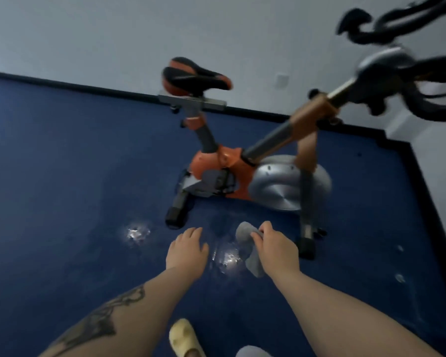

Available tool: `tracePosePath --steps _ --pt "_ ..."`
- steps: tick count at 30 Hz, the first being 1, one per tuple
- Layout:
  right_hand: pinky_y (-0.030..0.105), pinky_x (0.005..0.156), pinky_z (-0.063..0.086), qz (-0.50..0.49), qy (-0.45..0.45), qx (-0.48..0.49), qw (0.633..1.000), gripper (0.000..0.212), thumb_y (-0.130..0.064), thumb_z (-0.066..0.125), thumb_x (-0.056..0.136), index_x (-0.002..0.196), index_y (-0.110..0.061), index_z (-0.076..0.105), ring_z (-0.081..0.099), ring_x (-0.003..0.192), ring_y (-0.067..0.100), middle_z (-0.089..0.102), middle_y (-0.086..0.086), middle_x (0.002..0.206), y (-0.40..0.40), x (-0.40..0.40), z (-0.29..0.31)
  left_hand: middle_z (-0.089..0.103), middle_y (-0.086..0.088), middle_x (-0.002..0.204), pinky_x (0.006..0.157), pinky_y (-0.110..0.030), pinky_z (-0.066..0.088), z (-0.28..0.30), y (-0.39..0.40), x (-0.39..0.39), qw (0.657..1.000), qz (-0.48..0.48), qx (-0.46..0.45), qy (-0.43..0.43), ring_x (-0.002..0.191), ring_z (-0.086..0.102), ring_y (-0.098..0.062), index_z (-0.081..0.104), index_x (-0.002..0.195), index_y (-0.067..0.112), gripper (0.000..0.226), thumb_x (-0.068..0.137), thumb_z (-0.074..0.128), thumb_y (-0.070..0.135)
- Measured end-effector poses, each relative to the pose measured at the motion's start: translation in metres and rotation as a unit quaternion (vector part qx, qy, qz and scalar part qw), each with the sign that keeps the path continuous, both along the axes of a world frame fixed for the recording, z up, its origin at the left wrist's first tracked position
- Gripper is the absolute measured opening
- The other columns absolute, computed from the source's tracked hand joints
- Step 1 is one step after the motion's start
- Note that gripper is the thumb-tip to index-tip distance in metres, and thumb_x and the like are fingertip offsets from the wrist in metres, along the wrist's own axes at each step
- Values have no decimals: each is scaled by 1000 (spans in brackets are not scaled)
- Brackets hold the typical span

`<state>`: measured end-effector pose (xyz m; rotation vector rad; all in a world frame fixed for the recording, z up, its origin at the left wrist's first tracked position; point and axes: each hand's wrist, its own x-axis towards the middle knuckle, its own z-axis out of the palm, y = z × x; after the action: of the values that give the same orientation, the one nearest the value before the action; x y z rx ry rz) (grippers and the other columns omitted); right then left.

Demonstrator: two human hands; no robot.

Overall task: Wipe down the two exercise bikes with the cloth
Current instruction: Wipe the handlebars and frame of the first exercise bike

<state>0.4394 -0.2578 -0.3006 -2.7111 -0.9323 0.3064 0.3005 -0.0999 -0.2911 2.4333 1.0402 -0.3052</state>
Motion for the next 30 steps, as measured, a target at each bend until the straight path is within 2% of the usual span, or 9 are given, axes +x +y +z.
tracePosePath --steps 4,7,11,16,18,23,27,30 --pt "28 42 35 44 -9 -5 999 25 -49 35 97 89 -26 39 52 54 12 56 -8 67 104 -23 2 31 3 155 114 -36 30 3 99 -29 1000 15 11 8 138 35 -21 29 150 21 54 99 37 36" --pt "27 40 29 50 2 1 999 24 -49 35 96 87 -27 37 52 55 12 56 -7 67 170 -33 7 36 3 152 112 -35 30 8 165 -41 999 38 16 -2 136 37 -20 31 148 21 51 98 38 35" --pt "28 46 37 73 8 0 997 23 -49 36 96 88 -28 39 55 60 13 58 -8 71 248 -33 9 35 3 153 112 -34 32 5 235 -50 999 53 8 7 136 37 -19 31 148 22 51 99 38 36" --pt "31 56 47 102 21 11 994 24 -47 38 97 94 -24 44 61 72 16 63 -5 80 356 -5 4 32 3 155 112 -35 32 -6 327 -25 997 82 6 0 138 36 -20 28 150 21 52 100 36 35" --pt "31 56 45 105 31 15 994 25 -47 38 97 97 -23 45 62 74 17 63 -5 81 401 9 5 33 3 154 113 -34 31 -4 364 -12 996 90 3 -2 138 36 -20 29 149 20 52 100 36 35" --pt "32 51 42 132 50 50 989 23 -46 39 97 95 -23 43 59 66 17 59 -5 74 507 42 15 33 3 154 111 -34 31 -2 464 20 995 99 7 10 136 37 -20 30 149 20 51 100 36 34" --pt "34 56 44 116 64 57 990 22 -46 39 97 94 -24 41 60 71 20 62 -3 78 585 59 22 33 1 155 111 -36 32 1 536 39 993 116 -2 -4 136 38 -22 31 149 19 51 100 37 34" --pt "33 56 43 112 62 49 991 21 -48 37 96 90 -28 37 58 67 15 61 -7 76 643 68 17 33 2 155 113 -36 31 -3 598 50 994 109 -4 0 138 36 -21 31 149 19 52 100 37 36"
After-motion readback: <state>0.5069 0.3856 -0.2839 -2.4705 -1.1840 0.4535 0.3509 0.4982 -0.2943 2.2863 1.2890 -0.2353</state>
